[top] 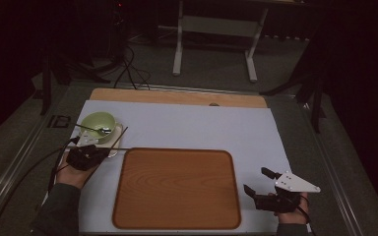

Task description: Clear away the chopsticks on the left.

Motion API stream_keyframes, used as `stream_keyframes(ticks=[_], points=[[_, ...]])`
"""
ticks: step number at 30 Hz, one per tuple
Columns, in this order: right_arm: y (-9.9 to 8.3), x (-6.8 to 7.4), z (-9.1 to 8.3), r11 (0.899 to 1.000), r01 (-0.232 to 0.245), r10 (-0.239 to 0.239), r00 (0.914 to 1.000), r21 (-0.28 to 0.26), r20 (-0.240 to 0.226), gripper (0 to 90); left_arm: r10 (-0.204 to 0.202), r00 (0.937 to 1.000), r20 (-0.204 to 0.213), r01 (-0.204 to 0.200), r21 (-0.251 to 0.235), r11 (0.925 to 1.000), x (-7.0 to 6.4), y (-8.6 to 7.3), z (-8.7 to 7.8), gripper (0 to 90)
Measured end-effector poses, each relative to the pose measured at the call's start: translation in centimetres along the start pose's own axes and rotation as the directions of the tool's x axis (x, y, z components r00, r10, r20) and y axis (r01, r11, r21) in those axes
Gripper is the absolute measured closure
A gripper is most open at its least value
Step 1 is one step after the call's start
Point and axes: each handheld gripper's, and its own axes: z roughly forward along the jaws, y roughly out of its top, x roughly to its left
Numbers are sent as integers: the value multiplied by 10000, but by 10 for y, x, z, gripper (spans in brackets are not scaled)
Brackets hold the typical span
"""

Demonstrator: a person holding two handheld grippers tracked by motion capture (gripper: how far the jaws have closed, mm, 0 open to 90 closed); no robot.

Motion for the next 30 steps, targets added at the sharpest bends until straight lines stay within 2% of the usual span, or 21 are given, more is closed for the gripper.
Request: stream_keyframes(ticks=[15, 30], points=[[1, 0, -2, 9999, 19, -18, 10000, -108, 85, 136, -12, 9996, 273, 24, -438, 9990, -21, 15, -11, 863], [1, 0, -4, 9999, 49, -47, 9999, -165, 119, 136, 505, 9967, 633, -445, -925, 9947, -50, 36, -22, 862]])
